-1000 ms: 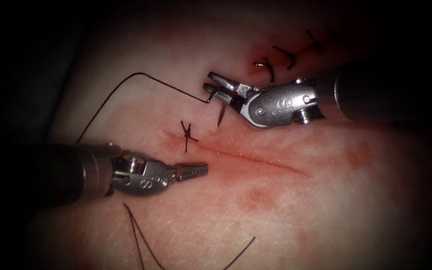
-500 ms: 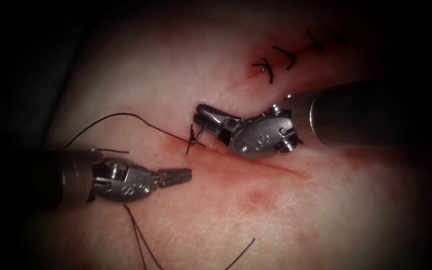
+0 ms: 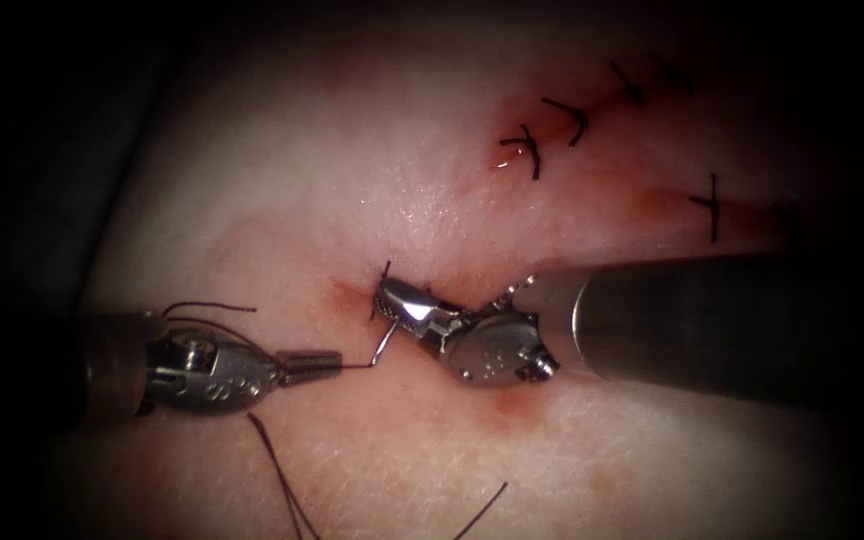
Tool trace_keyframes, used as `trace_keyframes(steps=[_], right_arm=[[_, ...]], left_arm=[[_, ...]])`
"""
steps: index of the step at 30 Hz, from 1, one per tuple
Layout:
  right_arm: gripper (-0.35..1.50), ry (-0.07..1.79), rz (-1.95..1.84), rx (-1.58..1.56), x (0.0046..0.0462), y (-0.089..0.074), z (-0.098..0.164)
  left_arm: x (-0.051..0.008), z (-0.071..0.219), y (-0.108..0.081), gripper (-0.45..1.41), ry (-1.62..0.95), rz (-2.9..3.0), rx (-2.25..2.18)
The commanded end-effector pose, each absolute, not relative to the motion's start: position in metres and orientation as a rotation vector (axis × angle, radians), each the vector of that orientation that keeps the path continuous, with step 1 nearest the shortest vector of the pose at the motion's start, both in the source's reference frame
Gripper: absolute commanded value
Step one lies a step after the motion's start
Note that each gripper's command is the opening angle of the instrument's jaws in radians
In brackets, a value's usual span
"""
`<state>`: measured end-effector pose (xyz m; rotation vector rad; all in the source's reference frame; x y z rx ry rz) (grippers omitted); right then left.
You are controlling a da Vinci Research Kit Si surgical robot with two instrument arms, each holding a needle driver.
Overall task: Wound Closure
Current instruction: Throw needle through tissue above wound
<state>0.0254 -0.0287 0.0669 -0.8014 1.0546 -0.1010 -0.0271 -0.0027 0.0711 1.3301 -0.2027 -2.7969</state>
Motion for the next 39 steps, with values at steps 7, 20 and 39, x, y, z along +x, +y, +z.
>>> trace_keyframes(steps=[7, 20, 39], right_arm=[[-0.35, 1.044, -0.088, -0.749, 0.0260, -0.031, 0.070], [-0.35, 1.073, -0.024, -0.732, 0.0259, -0.030, 0.068], [-0.35, 1.232, 0.420, -0.455, 0.0242, -0.019, 0.062]], left_arm=[[-0.0281, 0.072, -0.003, -0.45, -0.194, -2.804, 1.329], [-0.0297, 0.072, -0.003, -0.45, -0.192, -2.814, 1.320], [-0.0341, 0.074, -0.002, -0.45, -0.143, -2.816, 1.329]])
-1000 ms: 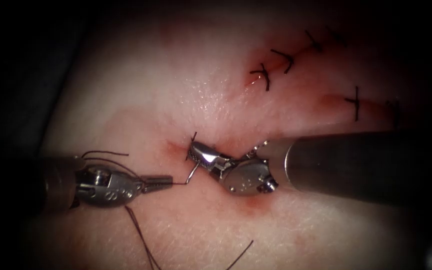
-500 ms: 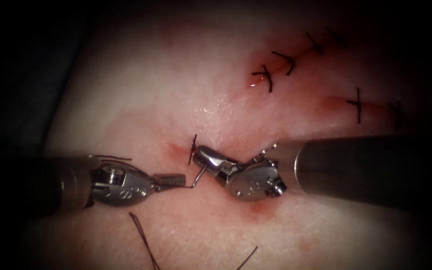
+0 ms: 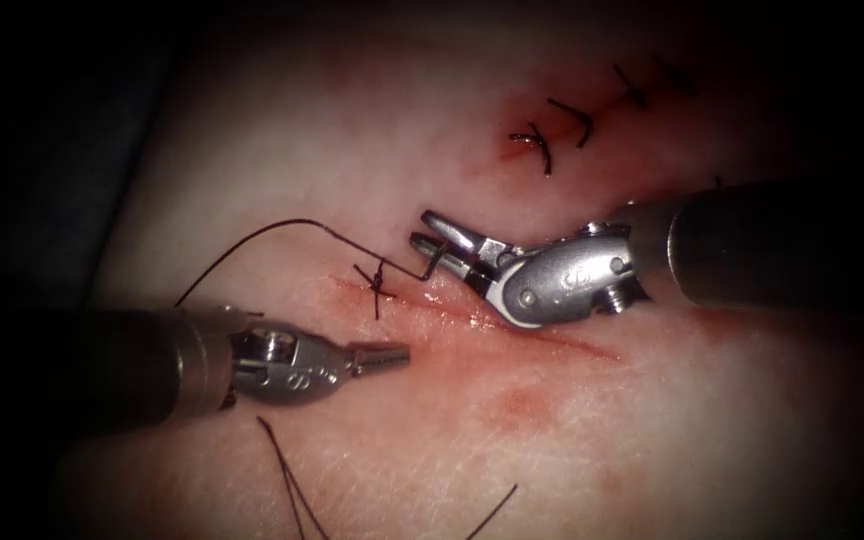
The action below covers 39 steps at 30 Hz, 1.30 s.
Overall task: Wound Closure
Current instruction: Throw needle through tissue above wound
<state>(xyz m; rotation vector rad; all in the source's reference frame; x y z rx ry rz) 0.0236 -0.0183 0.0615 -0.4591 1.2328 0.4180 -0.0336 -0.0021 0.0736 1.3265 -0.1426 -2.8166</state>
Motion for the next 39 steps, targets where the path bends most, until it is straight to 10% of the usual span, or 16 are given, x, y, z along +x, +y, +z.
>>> trace_keyframes(steps=[1, 39], right_arm=[[-0.35, 1.230, 0.430, -0.438, 0.0242, -0.0184, 0.0626], [-0.35, 1.284, 1.150, 0.451, 0.0259, -0.0168, 0.0647]], left_arm=[[-0.0344, 0.0743, -0.0023, -0.45, -0.142, -2.814, 1.334], [-0.0316, 0.0767, -0.0030, -0.45, -0.093, -2.826, 1.338]])
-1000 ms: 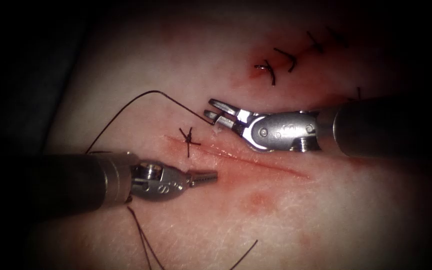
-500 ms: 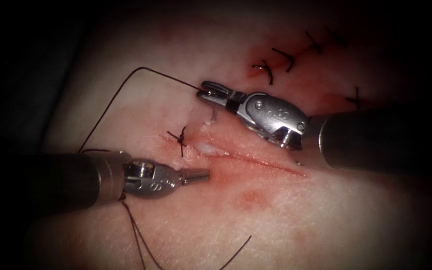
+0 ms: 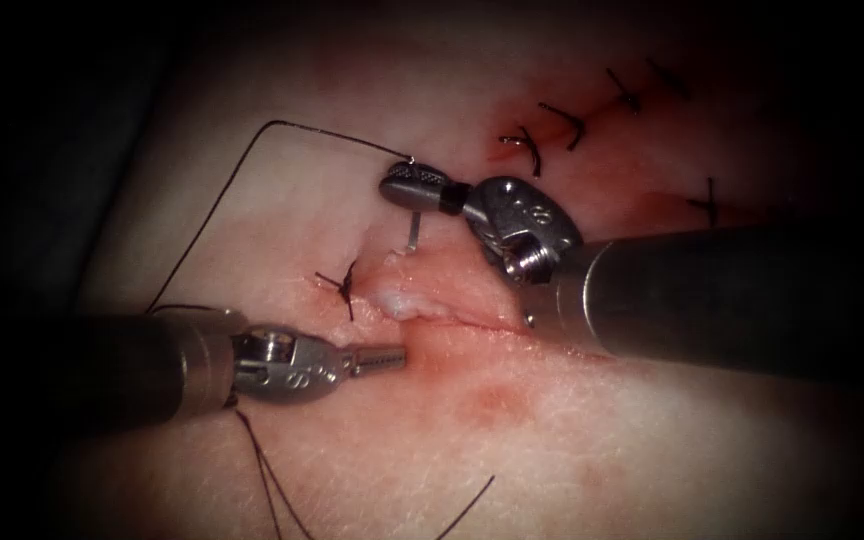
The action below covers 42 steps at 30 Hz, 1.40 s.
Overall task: Wound Closure
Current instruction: Throw needle through tissue above wound, then pull needle the remaining distance through skin with left hand
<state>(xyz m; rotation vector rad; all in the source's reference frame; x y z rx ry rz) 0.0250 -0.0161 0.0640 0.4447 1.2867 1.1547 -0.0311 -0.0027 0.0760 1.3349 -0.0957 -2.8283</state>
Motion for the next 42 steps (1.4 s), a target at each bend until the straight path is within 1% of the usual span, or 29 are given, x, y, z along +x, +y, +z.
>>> trace_keyframes(steps=[1, 10, 17, 22, 23, 24, 25, 26, 28, 29, 30, 31, 32, 33, 35, 36, 38, 39, 42], right_arm=[[-0.35, 1.282, 1.155, 0.461, 0.0260, -0.0171, 0.0647], [-0.35, 1.246, 1.170, 0.560, 0.0270, -0.0207, 0.0648], [-0.35, 1.196, 1.227, 0.702, 0.0273, -0.0229, 0.0652], [-0.35, 1.212, 1.312, 0.904, 0.0274, -0.0230, 0.0653], [-0.20, 1.231, 1.322, 0.932, 0.0274, -0.0230, 0.0653], [0.04, 1.246, 1.325, 0.950, 0.0274, -0.0228, 0.0653], [0.41, 1.261, 1.318, 0.960, 0.0273, -0.0226, 0.0652], [0.69, 1.270, 1.322, 0.960, 0.0272, -0.0224, 0.0652], [1.06, 1.302, 1.335, 0.959, 0.0269, -0.0217, 0.0652], [1.15, 1.313, 1.341, 0.959, 0.0267, -0.0214, 0.0652], [1.21, 1.324, 1.346, 0.963, 0.0262, -0.0207, 0.0653], [1.23, 1.322, 1.346, 0.968, 0.0257, -0.0202, 0.0654], [1.26, 1.321, 1.345, 0.973, 0.0254, -0.0199, 0.0655], [1.31, 1.317, 1.347, 0.988, 0.0245, -0.0189, 0.0660], [1.31, 1.320, 1.333, 0.983, 0.0234, -0.0178, 0.0665], [1.31, 1.318, 1.332, 0.987, 0.0230, -0.0174, 0.0668], [1.31, 1.335, 1.319, 0.975, 0.0214, -0.0159, 0.0676], [1.31, 1.340, 1.330, 0.969, 0.0209, -0.0155, 0.0678], [1.31, 1.354, 1.342, 0.956, 0.0195, -0.0142, 0.0685]], left_arm=[[-0.0315, 0.0767, -0.0030, -0.45, -0.094, -2.828, 1.335], [-0.0314, 0.0766, -0.0025, -0.45, -0.091, -2.833, 1.331], [-0.0306, 0.0762, -0.0022, -0.45, -0.082, -2.831, 1.330], [-0.0302, 0.0759, -0.0021, -0.45, -0.075, -2.839, 1.329], [-0.0302, 0.0759, -0.0021, -0.45, -0.079, -2.835, 1.325], [-0.0302, 0.0758, -0.0021, -0.45, -0.082, -2.831, 1.322], [-0.0302, 0.0758, -0.0021, -0.45, -0.089, -2.822, 1.315], [-0.0302, 0.0757, -0.0021, -0.45, -0.096, -2.813, 1.309], [-0.0299, 0.0756, -0.0021, -0.45, -0.120, -2.761, 1.293], [-0.0297, 0.0756, -0.0020, -0.45, -0.125, -2.731, 1.296], [-0.0292, 0.0755, -0.0019, -0.45, -0.121, -2.694, 1.305], [-0.0289, 0.0755, -0.0018, -0.45, -0.125, -2.687, 1.321], [-0.0287, 0.0754, -0.0018, -0.35, -0.130, -2.682, 1.336], [-0.0283, 0.0754, -0.0017, -0.32, -0.151, -2.658, 1.370], [-0.0280, 0.0753, -0.0016, -0.32, -0.165, -2.621, 1.402], [-0.0280, 0.0753, -0.0016, -0.27, -0.170, -2.602, 1.411], [-0.0283, 0.0753, -0.0015, 0.07, -0.185, -2.534, 1.429], [-0.0285, 0.0753, -0.0015, 0.16, -0.199, -2.499, 1.430], [-0.0291, 0.0753, -0.0014, 0.31, -0.224, -2.425, 1.443]])
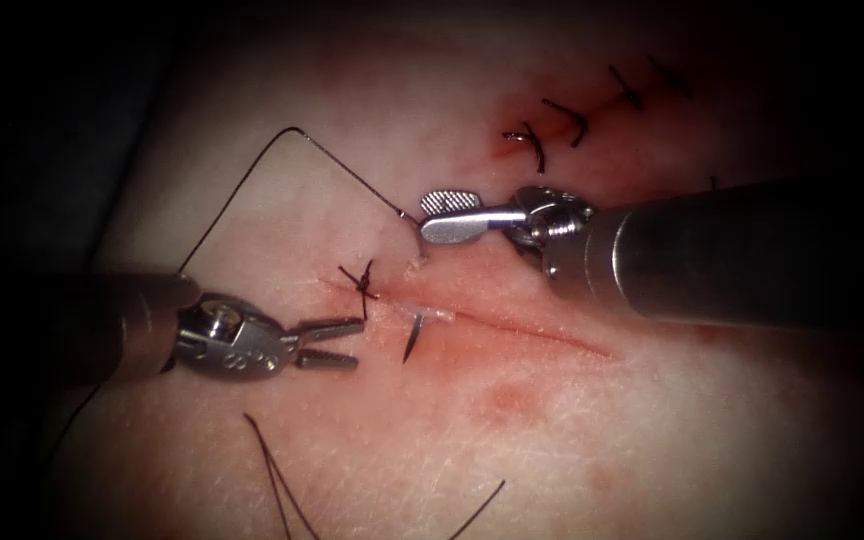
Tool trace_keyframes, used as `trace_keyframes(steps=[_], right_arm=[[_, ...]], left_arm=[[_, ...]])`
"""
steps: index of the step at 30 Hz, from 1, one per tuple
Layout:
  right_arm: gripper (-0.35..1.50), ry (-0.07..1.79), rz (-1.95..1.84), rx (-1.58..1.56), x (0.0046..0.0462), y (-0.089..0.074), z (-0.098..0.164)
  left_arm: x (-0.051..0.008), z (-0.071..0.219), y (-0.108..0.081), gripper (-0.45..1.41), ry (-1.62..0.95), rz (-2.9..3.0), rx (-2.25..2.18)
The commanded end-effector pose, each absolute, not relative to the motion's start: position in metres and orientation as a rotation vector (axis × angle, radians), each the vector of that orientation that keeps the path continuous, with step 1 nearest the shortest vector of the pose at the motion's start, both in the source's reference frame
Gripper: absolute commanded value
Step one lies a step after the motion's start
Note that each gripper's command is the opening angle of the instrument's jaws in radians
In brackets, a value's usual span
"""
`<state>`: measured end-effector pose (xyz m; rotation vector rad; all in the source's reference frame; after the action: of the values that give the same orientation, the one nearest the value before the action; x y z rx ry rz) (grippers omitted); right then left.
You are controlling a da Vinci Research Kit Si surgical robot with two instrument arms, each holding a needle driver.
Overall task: Wound Closure
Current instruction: Pull needle the remaining distance through skin with left hand
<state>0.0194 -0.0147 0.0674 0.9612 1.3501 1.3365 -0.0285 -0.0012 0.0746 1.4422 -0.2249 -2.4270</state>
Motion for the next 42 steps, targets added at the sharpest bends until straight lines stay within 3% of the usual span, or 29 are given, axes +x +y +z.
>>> trace_keyframes(steps=[1, 3, 4, 15, 31, 34, 38, 42], right_arm=[[1.31, 1.355, 1.344, 0.956, 0.0191, -0.0140, 0.0687], [1.30, 1.357, 1.354, 0.946, 0.0182, -0.0134, 0.0693], [1.30, 1.355, 1.357, 0.941, 0.0180, -0.0133, 0.0695], [1.20, 1.347, 1.355, 0.900, 0.0182, -0.0145, 0.0702], [0.96, 1.329, 1.325, 0.866, 0.0192, -0.0164, 0.0708], [0.91, 1.330, 1.322, 0.861, 0.0192, -0.0163, 0.0707], [0.84, 1.330, 1.321, 0.854, 0.0192, -0.0162, 0.0707], [0.78, 1.340, 1.335, 0.844, 0.0190, -0.0161, 0.0708]], left_arm=[[-0.0293, 0.0754, -0.0014, 0.37, -0.227, -2.415, 1.446], [-0.0303, 0.0753, -0.0013, 0.66, -0.238, -2.385, 1.459], [-0.0306, 0.0754, -0.0012, 0.68, -0.236, -2.378, 1.468], [-0.0333, 0.0758, -0.0008, 0.09, -0.253, -2.332, 1.503], [-0.0344, 0.0772, 0.0005, 0.34, -0.273, -2.342, 1.491], [-0.0344, 0.0776, 0.0004, 0.19, -0.279, -2.348, 1.481], [-0.0344, 0.0776, 0.0002, -0.42, -0.281, -2.351, 1.475], [-0.0342, 0.0773, 0.0003, -0.45, -0.252, -2.357, 1.462]])
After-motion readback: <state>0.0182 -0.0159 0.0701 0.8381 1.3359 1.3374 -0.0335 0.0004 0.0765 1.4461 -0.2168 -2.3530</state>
